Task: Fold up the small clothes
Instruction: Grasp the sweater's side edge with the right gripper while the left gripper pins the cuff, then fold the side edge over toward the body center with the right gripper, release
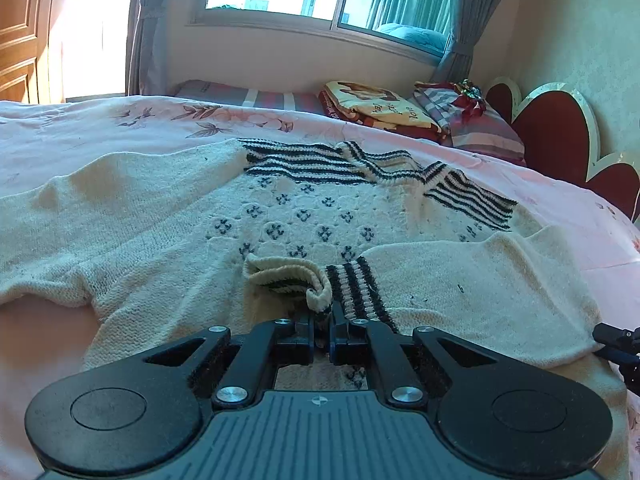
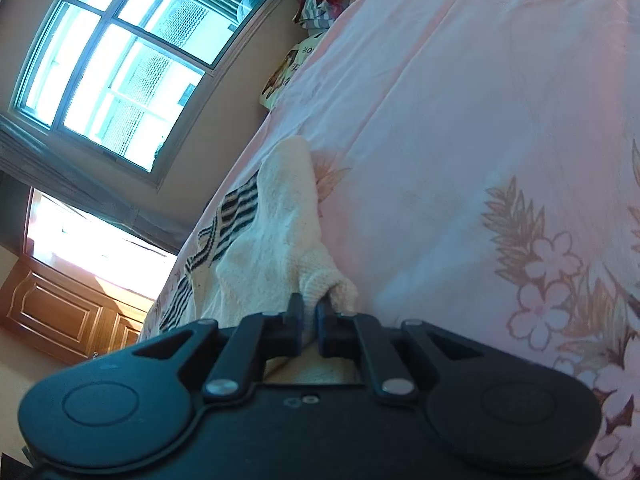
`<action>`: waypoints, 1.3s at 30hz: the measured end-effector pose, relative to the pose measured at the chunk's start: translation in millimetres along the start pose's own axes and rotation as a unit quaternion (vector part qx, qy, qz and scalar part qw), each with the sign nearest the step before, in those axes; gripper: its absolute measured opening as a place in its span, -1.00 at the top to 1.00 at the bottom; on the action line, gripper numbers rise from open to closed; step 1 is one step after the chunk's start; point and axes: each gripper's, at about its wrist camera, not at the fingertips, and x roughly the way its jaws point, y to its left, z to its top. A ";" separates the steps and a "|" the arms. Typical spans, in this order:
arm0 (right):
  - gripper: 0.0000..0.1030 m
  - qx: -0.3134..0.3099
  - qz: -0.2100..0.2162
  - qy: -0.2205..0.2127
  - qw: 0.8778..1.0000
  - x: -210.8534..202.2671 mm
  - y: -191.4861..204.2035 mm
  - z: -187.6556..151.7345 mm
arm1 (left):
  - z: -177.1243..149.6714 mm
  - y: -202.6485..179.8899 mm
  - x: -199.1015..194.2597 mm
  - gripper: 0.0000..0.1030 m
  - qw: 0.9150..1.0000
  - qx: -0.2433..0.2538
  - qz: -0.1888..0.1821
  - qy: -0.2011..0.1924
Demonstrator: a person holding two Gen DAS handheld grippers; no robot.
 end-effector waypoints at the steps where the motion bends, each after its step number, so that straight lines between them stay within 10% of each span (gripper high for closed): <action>1: 0.54 -0.024 -0.002 0.001 1.000 -7.9 2.4 -2.2 | -1.0 1.8 -1.5 0.87 1.000 -0.006 -0.005 0.000; 2: 0.47 -0.049 -0.003 -0.004 0.999 -16.3 5.6 -3.4 | -1.6 3.3 -2.8 0.79 1.000 -0.012 -0.007 0.001; 5: 0.47 -0.086 0.004 -0.019 0.996 -34.0 8.3 2.7 | -1.6 5.4 -9.2 -0.53 1.000 -0.009 -0.020 -0.014; 6: 0.47 -0.091 0.006 -0.025 0.995 -34.7 8.4 8.5 | -0.4 5.3 -11.2 -0.60 1.000 -0.007 -0.016 -0.024; 10: 0.47 -0.090 0.010 -0.040 0.995 -12.1 6.5 47.8 | 10.9 9.1 -2.1 -0.45 0.999 -0.022 -0.029 -0.013; 12: 0.47 -0.095 0.009 -0.033 0.995 7.8 6.1 65.9 | 14.1 11.6 7.8 0.42 0.999 -0.030 -0.023 0.001; 14: 0.47 -0.088 0.014 -0.011 0.996 31.5 3.0 83.0 | 14.7 17.7 15.8 0.86 0.998 -0.054 -0.018 0.005; 16: 0.47 -0.076 0.017 0.006 0.997 52.0 -2.0 94.8 | 13.4 20.6 18.2 0.88 0.998 -0.065 -0.018 -0.002; 24: 0.80 -0.060 0.072 0.016 0.995 72.3 -13.5 106.8 | 1.6 26.9 7.9 0.90 0.997 -0.074 -0.021 -0.029; 36: 0.74 -0.173 -0.033 0.001 0.984 72.8 7.6 92.5 | 2.6 16.0 5.2 0.89 0.999 0.014 0.019 -0.024; 37: 0.53 -0.179 -0.041 -0.010 0.983 64.1 11.1 90.3 | 3.7 15.5 3.9 0.81 0.999 0.017 0.024 -0.023; 39: 0.43 -0.198 -0.046 -0.025 0.979 45.6 17.1 82.9 | 2.9 15.8 -4.8 -0.24 0.998 0.020 0.051 -0.041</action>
